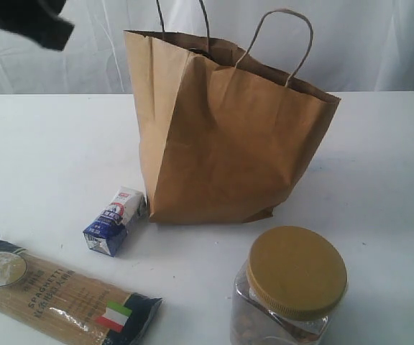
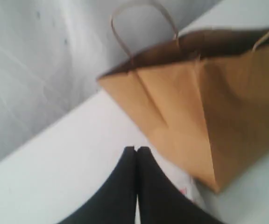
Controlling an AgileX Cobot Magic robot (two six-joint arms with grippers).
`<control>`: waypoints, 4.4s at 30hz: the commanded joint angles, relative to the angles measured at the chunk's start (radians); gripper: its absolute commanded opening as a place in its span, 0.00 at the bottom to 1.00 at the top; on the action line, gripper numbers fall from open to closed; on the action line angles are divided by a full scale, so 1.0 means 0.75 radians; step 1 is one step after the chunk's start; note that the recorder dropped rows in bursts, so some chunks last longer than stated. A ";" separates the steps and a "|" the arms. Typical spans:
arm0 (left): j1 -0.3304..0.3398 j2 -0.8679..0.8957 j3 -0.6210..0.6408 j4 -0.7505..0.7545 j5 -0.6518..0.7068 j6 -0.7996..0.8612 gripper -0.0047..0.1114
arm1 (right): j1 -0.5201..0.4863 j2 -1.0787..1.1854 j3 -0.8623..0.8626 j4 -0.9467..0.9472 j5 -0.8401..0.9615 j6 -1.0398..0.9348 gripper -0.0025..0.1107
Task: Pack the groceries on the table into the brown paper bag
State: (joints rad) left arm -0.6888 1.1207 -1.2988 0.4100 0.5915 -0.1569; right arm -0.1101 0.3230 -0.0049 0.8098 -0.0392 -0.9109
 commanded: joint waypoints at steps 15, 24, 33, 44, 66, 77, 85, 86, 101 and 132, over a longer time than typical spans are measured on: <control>0.001 -0.132 0.191 -0.446 0.242 -0.073 0.04 | 0.002 0.007 0.007 0.002 -0.015 -0.014 0.02; 0.001 -0.313 0.523 -0.148 0.106 -0.264 0.04 | 0.002 0.007 0.007 0.002 -0.015 -0.014 0.02; 0.001 -0.502 0.730 0.394 0.240 -0.647 0.04 | 0.002 0.007 0.007 0.002 -0.015 -0.014 0.02; 0.001 -0.726 0.826 0.348 0.452 -0.578 0.04 | 0.002 0.007 0.007 0.002 -0.015 -0.014 0.02; 0.001 -0.671 1.047 -0.394 -0.289 -0.028 0.45 | 0.002 0.007 0.007 0.002 -0.015 -0.014 0.02; 0.001 -0.453 1.089 -0.446 -0.608 -0.040 0.57 | 0.002 0.007 0.007 0.002 -0.015 -0.014 0.02; 0.001 -0.132 0.870 -0.446 -0.307 -0.034 0.57 | 0.002 0.007 0.007 0.002 -0.015 -0.014 0.02; 0.001 -0.101 0.820 -0.446 -0.287 -0.034 0.57 | 0.002 0.007 0.007 0.002 -0.015 -0.014 0.02; 0.026 0.403 0.596 -0.226 -0.516 0.001 0.68 | 0.002 0.007 0.007 0.002 -0.015 -0.014 0.02; 0.143 0.888 0.224 0.030 -0.086 -0.094 0.17 | 0.002 0.007 0.007 0.002 -0.015 0.013 0.02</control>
State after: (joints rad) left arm -0.5833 1.8151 -1.1254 0.3477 0.4515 -0.2272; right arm -0.1101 0.3230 -0.0049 0.8098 -0.0392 -0.9042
